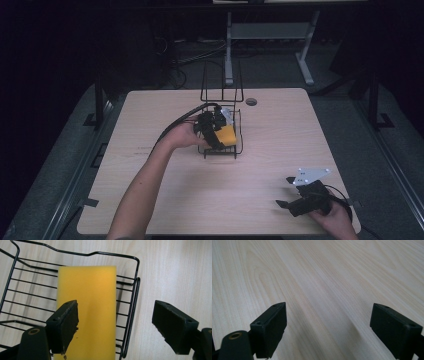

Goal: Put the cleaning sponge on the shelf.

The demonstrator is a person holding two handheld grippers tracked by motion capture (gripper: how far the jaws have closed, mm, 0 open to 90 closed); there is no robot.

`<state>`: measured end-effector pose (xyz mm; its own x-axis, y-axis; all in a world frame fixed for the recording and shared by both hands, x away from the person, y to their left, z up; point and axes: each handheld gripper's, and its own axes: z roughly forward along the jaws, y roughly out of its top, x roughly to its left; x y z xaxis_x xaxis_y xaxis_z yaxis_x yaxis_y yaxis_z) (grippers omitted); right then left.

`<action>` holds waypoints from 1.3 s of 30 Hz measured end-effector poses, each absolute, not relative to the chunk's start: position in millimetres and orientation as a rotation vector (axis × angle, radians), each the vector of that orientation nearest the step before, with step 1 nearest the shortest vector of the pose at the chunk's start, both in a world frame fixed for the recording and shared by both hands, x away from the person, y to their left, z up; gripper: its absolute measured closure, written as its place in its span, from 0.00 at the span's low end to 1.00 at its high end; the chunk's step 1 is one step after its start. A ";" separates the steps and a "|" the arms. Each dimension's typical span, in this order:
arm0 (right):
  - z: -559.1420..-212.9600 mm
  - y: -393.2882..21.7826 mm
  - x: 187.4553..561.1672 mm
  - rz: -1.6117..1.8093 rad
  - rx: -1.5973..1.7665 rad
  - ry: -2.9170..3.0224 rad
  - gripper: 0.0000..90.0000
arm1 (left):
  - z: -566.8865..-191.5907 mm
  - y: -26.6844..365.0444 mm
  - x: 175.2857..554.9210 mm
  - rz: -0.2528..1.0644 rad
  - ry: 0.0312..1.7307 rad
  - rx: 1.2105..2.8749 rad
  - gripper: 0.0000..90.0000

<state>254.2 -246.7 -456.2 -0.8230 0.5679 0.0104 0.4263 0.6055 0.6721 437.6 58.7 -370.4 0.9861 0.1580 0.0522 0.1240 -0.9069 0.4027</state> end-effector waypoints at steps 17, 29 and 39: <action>-456.5 -246.3 253.9 1.016 0.822 2.623 0.15 | -376.9 71.5 419.5 0.111 0.199 2.721 0.23; -455.8 -247.2 253.7 1.015 0.817 2.619 0.15 | -378.6 74.7 409.7 0.120 0.178 2.731 0.23; -455.1 -247.4 253.6 1.014 0.817 2.619 0.15 | -386.2 81.8 398.4 0.104 0.204 2.733 0.23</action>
<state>253.6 -247.4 -455.1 -0.8225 0.5688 -0.0010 0.4198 0.6083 0.6736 398.4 81.8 -386.2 0.9866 0.1574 0.0436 0.1280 -0.9107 0.3927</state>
